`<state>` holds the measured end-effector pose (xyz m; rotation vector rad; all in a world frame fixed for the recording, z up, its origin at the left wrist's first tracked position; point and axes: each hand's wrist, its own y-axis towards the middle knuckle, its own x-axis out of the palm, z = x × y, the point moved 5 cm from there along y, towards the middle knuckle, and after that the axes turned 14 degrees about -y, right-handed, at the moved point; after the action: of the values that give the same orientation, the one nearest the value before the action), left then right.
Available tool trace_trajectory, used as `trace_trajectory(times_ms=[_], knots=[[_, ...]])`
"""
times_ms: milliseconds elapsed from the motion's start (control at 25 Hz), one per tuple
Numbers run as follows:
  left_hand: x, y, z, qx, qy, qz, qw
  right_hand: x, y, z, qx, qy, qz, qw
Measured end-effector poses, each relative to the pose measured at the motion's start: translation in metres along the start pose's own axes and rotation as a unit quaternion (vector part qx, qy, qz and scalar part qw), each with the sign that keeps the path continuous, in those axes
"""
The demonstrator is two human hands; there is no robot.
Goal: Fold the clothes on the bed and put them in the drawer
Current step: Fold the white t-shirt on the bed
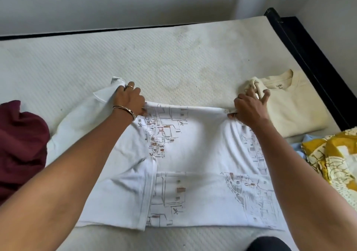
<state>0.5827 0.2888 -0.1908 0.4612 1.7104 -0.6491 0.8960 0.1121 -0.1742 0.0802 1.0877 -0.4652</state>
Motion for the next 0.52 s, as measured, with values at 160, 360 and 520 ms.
trace_trajectory(times_ms=[160, 360, 520], knots=[[-0.028, -0.038, -0.007, 0.068, 0.074, 0.101, 0.990, -0.006, -0.037, 0.006, -0.007, -0.002, 0.054, 0.999], [-0.046, -0.126, 0.001, 0.061, -0.007, 0.190, 0.980, -0.005, -0.131, 0.019, 0.102, 0.015, 0.070, 0.992], [-0.020, -0.205, 0.024, 0.015, -0.063, 0.162, 0.985, 0.013, -0.205, 0.021, 0.159, 0.036, 0.059, 0.985]])
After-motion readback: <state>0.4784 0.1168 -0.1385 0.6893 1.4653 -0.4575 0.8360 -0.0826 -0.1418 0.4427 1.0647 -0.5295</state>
